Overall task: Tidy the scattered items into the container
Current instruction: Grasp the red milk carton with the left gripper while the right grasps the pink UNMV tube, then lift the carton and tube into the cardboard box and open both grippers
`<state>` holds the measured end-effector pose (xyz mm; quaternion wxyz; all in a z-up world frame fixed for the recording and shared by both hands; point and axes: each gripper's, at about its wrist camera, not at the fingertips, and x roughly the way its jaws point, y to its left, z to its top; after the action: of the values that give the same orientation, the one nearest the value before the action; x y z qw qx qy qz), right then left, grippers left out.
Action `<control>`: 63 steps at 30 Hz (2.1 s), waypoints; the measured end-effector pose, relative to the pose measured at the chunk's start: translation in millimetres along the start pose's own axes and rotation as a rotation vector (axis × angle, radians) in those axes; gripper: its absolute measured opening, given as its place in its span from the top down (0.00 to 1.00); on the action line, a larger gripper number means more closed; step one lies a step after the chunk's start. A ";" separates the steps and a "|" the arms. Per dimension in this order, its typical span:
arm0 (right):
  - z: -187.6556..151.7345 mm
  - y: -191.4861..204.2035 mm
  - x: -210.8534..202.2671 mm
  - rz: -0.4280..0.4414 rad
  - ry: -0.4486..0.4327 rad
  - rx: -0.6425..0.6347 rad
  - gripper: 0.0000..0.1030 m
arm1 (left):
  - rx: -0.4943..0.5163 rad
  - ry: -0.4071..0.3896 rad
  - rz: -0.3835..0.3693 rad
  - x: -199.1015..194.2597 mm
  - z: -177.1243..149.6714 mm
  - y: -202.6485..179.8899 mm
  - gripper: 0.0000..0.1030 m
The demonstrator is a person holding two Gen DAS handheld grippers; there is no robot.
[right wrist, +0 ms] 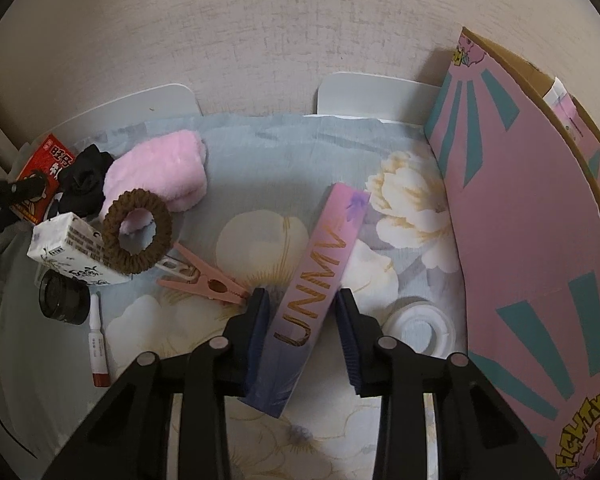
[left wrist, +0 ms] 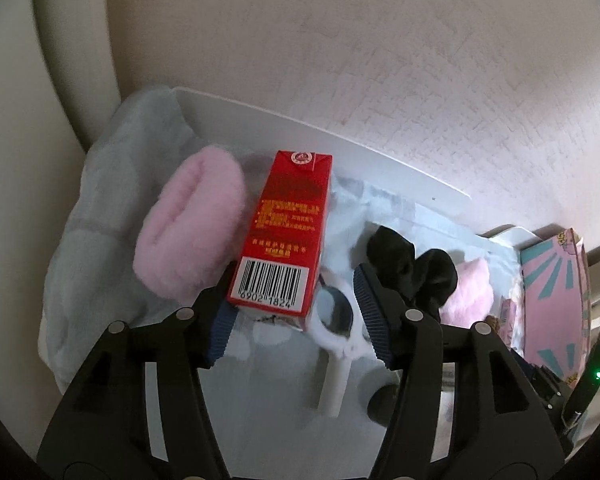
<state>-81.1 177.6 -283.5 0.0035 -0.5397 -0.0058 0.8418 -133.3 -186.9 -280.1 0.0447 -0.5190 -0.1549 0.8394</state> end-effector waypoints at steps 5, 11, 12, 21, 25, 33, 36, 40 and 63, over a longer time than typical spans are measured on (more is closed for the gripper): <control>3.6 -1.4 1.6 0.002 -0.008 -0.004 0.69 | 0.018 0.000 0.008 7.1 2.0 -4.0 0.65; 4.2 -4.4 0.6 0.006 -0.029 0.002 0.75 | 0.048 -0.026 0.040 8.1 0.0 -11.7 0.71; 3.7 -5.4 0.0 0.007 -0.031 0.006 0.77 | 0.051 -0.032 0.043 7.1 -0.2 -11.7 0.71; 6.5 -6.3 -0.8 0.010 -0.014 -0.037 0.78 | 0.021 -0.030 0.028 10.7 0.1 -2.3 0.71; 8.2 -7.2 0.1 0.021 -0.014 -0.058 0.79 | 0.024 -0.038 0.025 10.2 1.4 -0.8 0.71; 2.0 -7.0 -14.7 0.045 -0.031 -0.054 0.80 | 0.055 -0.116 0.001 -22.9 5.9 -1.9 0.72; 3.7 1.0 -23.4 0.046 -0.052 -0.060 0.80 | 0.058 -0.145 -0.013 -42.7 6.9 -5.9 0.72; 0.8 -24.5 -41.9 0.063 -0.082 -0.063 0.80 | 0.080 -0.174 -0.018 -75.5 -2.2 -31.3 0.72; 36.4 -98.2 -200.5 0.085 -0.328 0.012 0.80 | 0.346 -0.267 -0.169 -185.6 -31.8 -246.8 0.71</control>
<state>-30.6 273.1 -84.8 -0.0299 -0.3946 0.0214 0.9181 -41.5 10.1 -58.4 0.1823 -0.3730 -0.0563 0.9080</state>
